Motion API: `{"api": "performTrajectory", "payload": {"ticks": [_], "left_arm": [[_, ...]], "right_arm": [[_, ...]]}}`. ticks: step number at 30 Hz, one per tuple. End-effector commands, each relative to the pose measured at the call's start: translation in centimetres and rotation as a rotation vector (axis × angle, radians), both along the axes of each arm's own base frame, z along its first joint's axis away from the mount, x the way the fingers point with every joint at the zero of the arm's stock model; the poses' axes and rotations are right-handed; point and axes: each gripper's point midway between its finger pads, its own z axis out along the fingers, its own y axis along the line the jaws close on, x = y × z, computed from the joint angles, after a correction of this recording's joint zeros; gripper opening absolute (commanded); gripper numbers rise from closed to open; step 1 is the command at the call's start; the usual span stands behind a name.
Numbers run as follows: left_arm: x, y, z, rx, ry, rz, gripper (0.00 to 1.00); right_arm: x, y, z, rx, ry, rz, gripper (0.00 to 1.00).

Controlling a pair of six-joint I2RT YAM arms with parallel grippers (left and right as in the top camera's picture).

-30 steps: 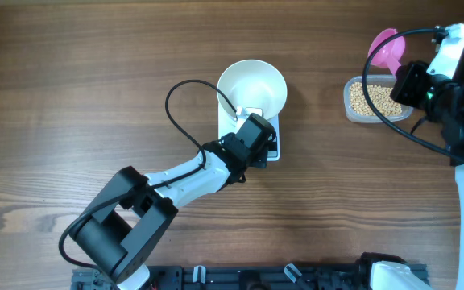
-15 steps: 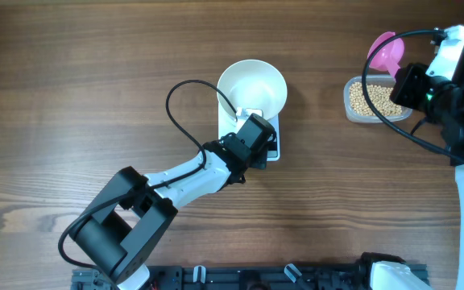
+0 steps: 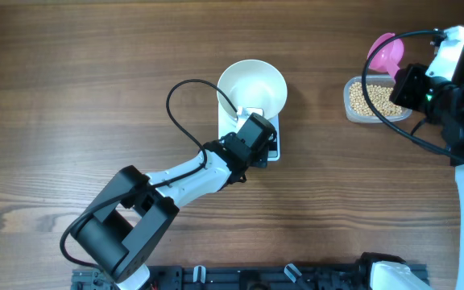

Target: Scoop item into bowl and weigh 150g on scale

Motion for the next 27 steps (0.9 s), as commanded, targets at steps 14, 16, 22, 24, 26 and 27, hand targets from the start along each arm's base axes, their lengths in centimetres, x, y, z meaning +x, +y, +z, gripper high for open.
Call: {"api": "performTrajectory", "payload": {"ticks": [14, 16, 22, 24, 26, 27], "left_arm": [[-0.6, 0.6, 1.6, 0.008, 0.016, -0.011, 0.04], [-1.1, 0.4, 4.2, -0.036, 0.002, -0.026, 0.04], [-3.0, 2.3, 13.1, -0.14, -0.095, -0.03, 0.16], [-3.1, 4.6, 15.1, -0.128, -0.137, 0.022, 0.19], [-2.9, 7.9, 16.2, -0.081, -0.165, 0.102, 0.27], [-2.8, 10.0, 16.6, -0.051, -0.174, 0.158, 0.35]], "right_arm": [[0.1, -0.2, 0.4, -0.001, -0.007, -0.01, 0.04], [0.1, -0.2, 0.4, 0.0, -0.007, -0.01, 0.04], [0.1, -0.2, 0.4, -0.01, -0.007, -0.001, 0.04], [-0.1, -0.2, 0.2, -0.021, 0.005, 0.011, 0.04], [-0.5, 0.1, -0.2, -0.041, 0.023, 0.05, 0.04], [-0.7, 0.6, -0.4, -0.051, 0.028, 0.098, 0.04]]}}
